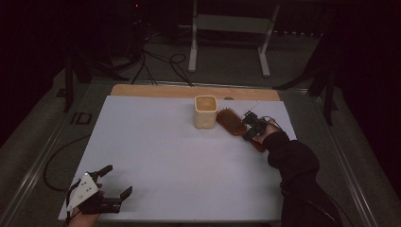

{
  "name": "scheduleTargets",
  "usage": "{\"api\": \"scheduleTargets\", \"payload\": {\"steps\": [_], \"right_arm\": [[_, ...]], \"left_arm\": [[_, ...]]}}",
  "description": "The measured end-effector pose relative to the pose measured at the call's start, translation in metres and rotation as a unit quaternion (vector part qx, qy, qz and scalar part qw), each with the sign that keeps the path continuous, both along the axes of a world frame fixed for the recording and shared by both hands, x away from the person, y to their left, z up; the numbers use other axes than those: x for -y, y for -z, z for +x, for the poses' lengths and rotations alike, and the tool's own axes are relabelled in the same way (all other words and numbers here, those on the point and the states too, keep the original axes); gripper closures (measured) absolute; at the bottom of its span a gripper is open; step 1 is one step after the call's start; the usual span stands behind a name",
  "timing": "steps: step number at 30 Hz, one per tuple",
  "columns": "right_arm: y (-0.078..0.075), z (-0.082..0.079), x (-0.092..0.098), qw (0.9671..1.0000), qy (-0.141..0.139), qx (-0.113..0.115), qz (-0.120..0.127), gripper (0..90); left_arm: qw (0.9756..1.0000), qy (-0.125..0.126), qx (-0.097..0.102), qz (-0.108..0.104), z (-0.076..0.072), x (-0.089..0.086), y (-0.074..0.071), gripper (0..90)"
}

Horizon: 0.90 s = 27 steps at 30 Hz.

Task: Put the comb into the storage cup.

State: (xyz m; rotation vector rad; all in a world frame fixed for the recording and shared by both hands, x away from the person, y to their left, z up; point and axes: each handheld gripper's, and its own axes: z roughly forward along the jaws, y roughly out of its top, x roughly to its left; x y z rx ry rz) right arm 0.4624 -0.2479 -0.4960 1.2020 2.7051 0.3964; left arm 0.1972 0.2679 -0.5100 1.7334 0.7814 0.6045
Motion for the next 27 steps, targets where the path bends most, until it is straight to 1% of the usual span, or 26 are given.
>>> {"api": "scheduleTargets", "payload": {"steps": [1, 2, 3, 4, 5, 6, 7, 8, 10, 11, 12, 13, 14, 16, 19, 21, 22, 27], "right_arm": [[0.0, -0.002, 0.002, 0.9999, 0.008, 0.009, 0.011, 73.3], [0.001, -0.003, 0.002, 0.9997, 0.013, 0.013, 0.016, 73.4], [0.001, -0.004, 0.003, 0.9996, 0.018, 0.013, 0.019, 73.4], [0.001, -0.004, 0.004, 0.9994, 0.017, 0.022, 0.022, 73.4], [0.002, -0.005, 0.004, 0.999, 0.026, 0.027, 0.025, 73.4], [0.002, -0.006, 0.006, 0.9989, 0.027, 0.026, 0.029, 73.3], [0.002, -0.007, 0.006, 0.9985, 0.03, 0.031, 0.034, 73.4], [0.002, -0.008, 0.007, 0.9984, 0.031, 0.03, 0.038, 73.3], [0.002, -0.01, 0.008, 0.9976, 0.039, 0.045, 0.036, 73.4], [0.002, -0.011, 0.009, 0.9971, 0.044, 0.045, 0.042, 73.4], [0.001, -0.012, 0.009, 0.9967, 0.045, 0.049, 0.046, 73.4], [0.001, -0.013, 0.01, 0.9963, 0.046, 0.058, 0.045, 73.3], [-0.001, -0.014, 0.011, 0.9961, 0.047, 0.056, 0.05, 73.3], [-0.002, -0.017, 0.012, 0.9952, 0.048, 0.064, 0.056, 73.3], [-0.006, -0.021, 0.013, 0.9946, 0.054, 0.071, 0.053, 73.3], [-0.008, -0.025, 0.013, 0.9941, 0.052, 0.079, 0.053, 73.3], [-0.009, -0.027, 0.013, 0.9935, 0.056, 0.081, 0.057, 73.3], [-0.017, -0.037, 0.013, 0.992, 0.054, 0.093, 0.067, 73.2]], "left_arm": [[1.0, 0.0, 0.0, 0.004, 0.0, 0.0, 0.0, 0.0], [1.0, -0.001, 0.0, 0.002, 0.0, 0.0, 0.0, 0.0], [1.0, -0.001, 0.0, 0.0, 0.0, 0.0, 0.0, 0.0], [1.0, -0.002, 0.0, 0.0, 0.0, 0.0, 0.0, 0.0], [1.0, -0.001, 0.0, 0.001, 0.0, 0.0, 0.0, 0.0], [1.0, -0.001, -0.001, 0.003, -0.001, 0.0, 0.0, 0.0], [1.0, -0.001, 0.0, 0.001, 0.0, 0.0, 0.0, 0.0], [1.0, -0.002, 0.0, -0.001, 0.0, 0.0, 0.0, 0.0], [1.0, -0.002, 0.0, -0.001, 0.0, 0.0, 0.0, 0.0], [1.0, -0.001, -0.001, 0.002, -0.001, 0.0, 0.0, 0.0], [1.0, -0.001, 0.0, 0.002, -0.001, 0.0, 0.0, 0.0], [1.0, -0.001, 0.0, 0.0, -0.001, 0.0, 0.0, 0.0], [1.0, -0.001, 0.0, -0.001, -0.001, 0.0, 0.0, 0.0], [1.0, -0.002, 0.0, 0.0, -0.001, 0.0, 0.0, 0.0], [1.0, -0.001, -0.001, 0.0, 0.0, 0.0, 0.0, 0.0], [1.0, -0.001, -0.001, 0.0, -0.001, 0.0, 0.0, 0.0], [1.0, -0.001, -0.001, 0.001, -0.001, 0.0, 0.0, 0.0], [1.0, -0.001, -0.001, 0.0, -0.001, 0.0, 0.0, 0.0]]}}
